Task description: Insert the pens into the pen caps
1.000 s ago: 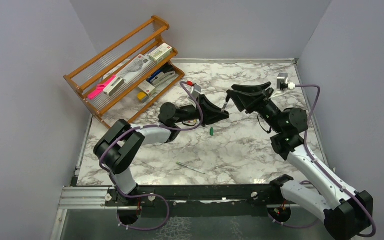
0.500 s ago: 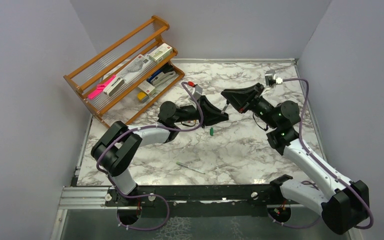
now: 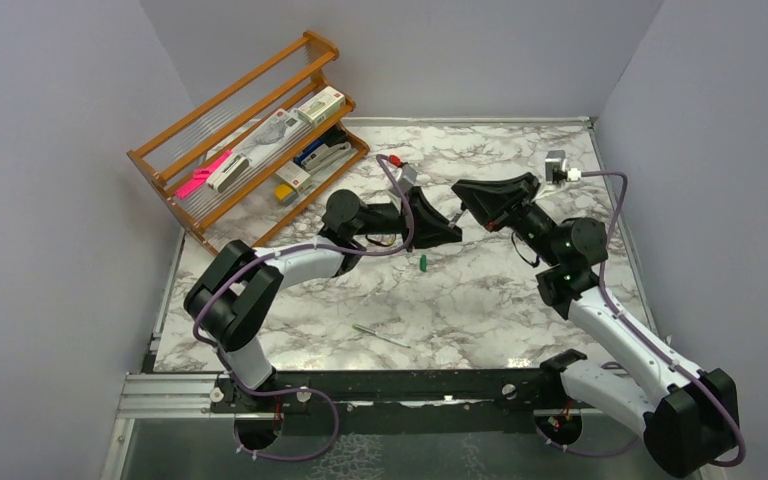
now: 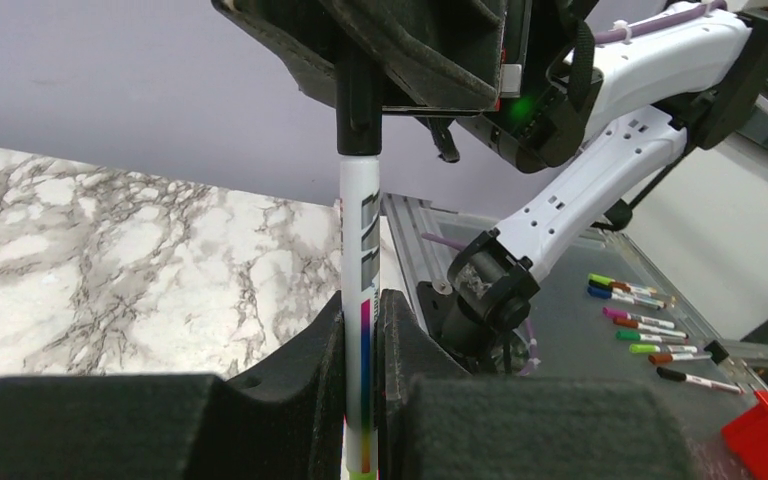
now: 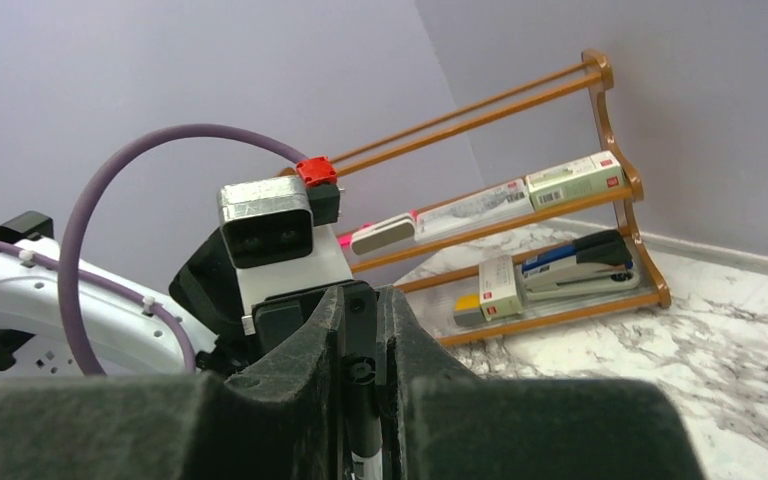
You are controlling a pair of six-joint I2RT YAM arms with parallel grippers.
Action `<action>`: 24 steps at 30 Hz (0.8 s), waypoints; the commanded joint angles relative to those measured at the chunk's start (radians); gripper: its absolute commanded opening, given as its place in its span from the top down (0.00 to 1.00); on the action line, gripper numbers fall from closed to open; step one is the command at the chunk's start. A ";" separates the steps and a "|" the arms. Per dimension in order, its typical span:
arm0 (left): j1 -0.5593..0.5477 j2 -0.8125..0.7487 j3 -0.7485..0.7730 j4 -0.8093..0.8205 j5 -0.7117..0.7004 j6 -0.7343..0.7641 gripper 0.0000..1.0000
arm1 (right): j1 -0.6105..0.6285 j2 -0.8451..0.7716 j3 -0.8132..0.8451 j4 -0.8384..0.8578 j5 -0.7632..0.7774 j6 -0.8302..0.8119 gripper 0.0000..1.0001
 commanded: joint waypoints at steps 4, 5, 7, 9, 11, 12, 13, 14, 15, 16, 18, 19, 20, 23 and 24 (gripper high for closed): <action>0.002 -0.017 0.191 0.117 -0.046 0.002 1.00 | 0.019 0.057 -0.136 -0.058 -0.165 0.093 0.99; 0.002 -0.016 0.203 0.116 -0.046 0.001 1.00 | 0.019 0.065 -0.148 -0.043 -0.168 0.107 0.99; 0.003 -0.014 0.223 0.118 -0.043 -0.001 1.00 | 0.019 0.090 -0.174 0.003 -0.183 0.140 0.99; 0.002 -0.013 0.240 0.120 -0.041 -0.004 1.00 | 0.019 0.118 -0.198 0.057 -0.201 0.168 0.99; 0.002 -0.011 0.252 0.121 -0.037 -0.005 1.00 | 0.019 0.135 -0.214 0.090 -0.205 0.186 0.99; 0.003 -0.010 0.256 0.120 -0.035 -0.001 1.00 | 0.019 0.139 -0.212 0.094 -0.204 0.188 0.99; 0.004 -0.008 0.255 0.112 -0.032 0.006 1.00 | 0.019 0.136 -0.208 0.095 -0.199 0.187 0.99; 0.009 -0.006 0.248 0.096 -0.033 0.017 1.00 | 0.019 0.127 -0.201 0.091 -0.184 0.188 0.99; 0.015 -0.003 0.233 0.080 -0.038 0.026 1.00 | 0.020 0.109 -0.193 0.077 -0.161 0.184 0.99; 0.023 -0.001 0.211 0.070 -0.045 0.032 1.00 | 0.019 0.085 -0.179 0.045 -0.129 0.164 0.96; 0.046 0.007 0.154 0.045 -0.071 0.040 1.00 | 0.019 0.020 -0.142 -0.061 -0.021 0.103 0.74; 0.060 0.012 0.119 0.033 -0.087 0.047 1.00 | 0.018 -0.016 -0.128 -0.114 0.048 0.076 0.65; 0.074 0.013 0.086 0.016 -0.111 0.062 1.00 | 0.019 -0.053 -0.125 -0.156 0.127 0.058 0.58; 0.121 0.063 0.014 -0.076 -0.193 0.132 1.00 | 0.018 -0.163 -0.156 -0.272 0.383 0.019 0.51; 0.136 0.082 0.003 -0.112 -0.226 0.153 1.00 | 0.018 -0.200 -0.175 -0.296 0.438 0.017 0.51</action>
